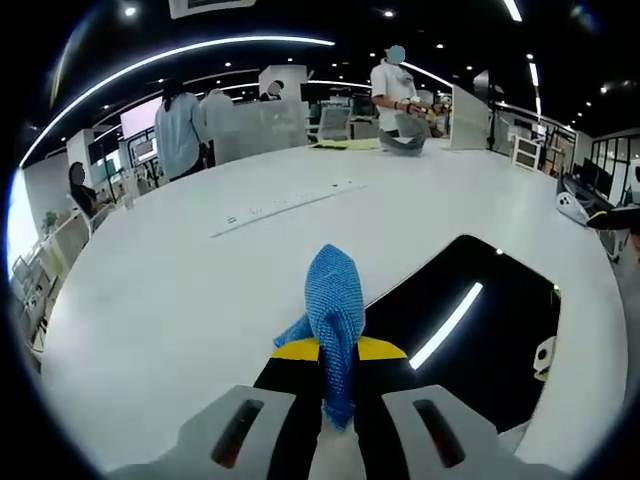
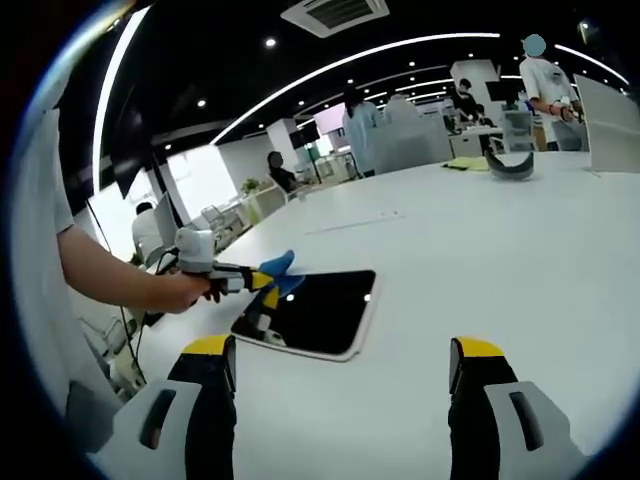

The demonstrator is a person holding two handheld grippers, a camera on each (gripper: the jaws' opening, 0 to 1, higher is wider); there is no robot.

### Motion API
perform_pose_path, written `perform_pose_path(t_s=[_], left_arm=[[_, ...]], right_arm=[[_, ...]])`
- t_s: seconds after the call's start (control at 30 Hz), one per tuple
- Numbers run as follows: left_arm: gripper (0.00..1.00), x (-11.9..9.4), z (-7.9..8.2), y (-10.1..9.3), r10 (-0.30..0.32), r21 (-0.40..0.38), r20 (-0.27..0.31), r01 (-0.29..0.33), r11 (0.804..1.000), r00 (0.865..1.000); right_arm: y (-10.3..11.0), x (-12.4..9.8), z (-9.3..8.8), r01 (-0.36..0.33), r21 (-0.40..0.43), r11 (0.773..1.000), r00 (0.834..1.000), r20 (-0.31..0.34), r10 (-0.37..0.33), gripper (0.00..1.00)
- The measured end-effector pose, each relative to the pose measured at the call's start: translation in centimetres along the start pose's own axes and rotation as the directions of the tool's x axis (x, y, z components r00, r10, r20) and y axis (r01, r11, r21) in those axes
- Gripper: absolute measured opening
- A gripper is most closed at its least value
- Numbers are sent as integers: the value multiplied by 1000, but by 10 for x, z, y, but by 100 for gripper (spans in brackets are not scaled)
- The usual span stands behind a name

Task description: Wipe the mirror surface with the cleaning cloth until all visible marks leave the cleaned area.

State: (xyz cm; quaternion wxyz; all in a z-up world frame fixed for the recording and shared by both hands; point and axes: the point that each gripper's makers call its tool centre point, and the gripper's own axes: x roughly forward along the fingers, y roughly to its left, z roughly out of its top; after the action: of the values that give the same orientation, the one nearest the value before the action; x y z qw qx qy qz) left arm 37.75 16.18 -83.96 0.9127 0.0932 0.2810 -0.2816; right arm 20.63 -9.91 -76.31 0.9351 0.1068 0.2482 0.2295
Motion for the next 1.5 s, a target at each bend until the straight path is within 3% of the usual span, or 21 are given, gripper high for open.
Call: perform_pose_path(t_s=[1.07, 1.5], left_arm=[[7, 2, 1, -2, 16, 16, -10, -15, 1000, 1000], [7, 12, 8, -21, -23, 43, -2, 23, 999, 1000]], right_arm=[[-8, -4, 5, 14, 26, 1000, 1000, 25, -14, 87], [-9, -6, 5, 22, 31, 999, 999, 28, -23, 87]])
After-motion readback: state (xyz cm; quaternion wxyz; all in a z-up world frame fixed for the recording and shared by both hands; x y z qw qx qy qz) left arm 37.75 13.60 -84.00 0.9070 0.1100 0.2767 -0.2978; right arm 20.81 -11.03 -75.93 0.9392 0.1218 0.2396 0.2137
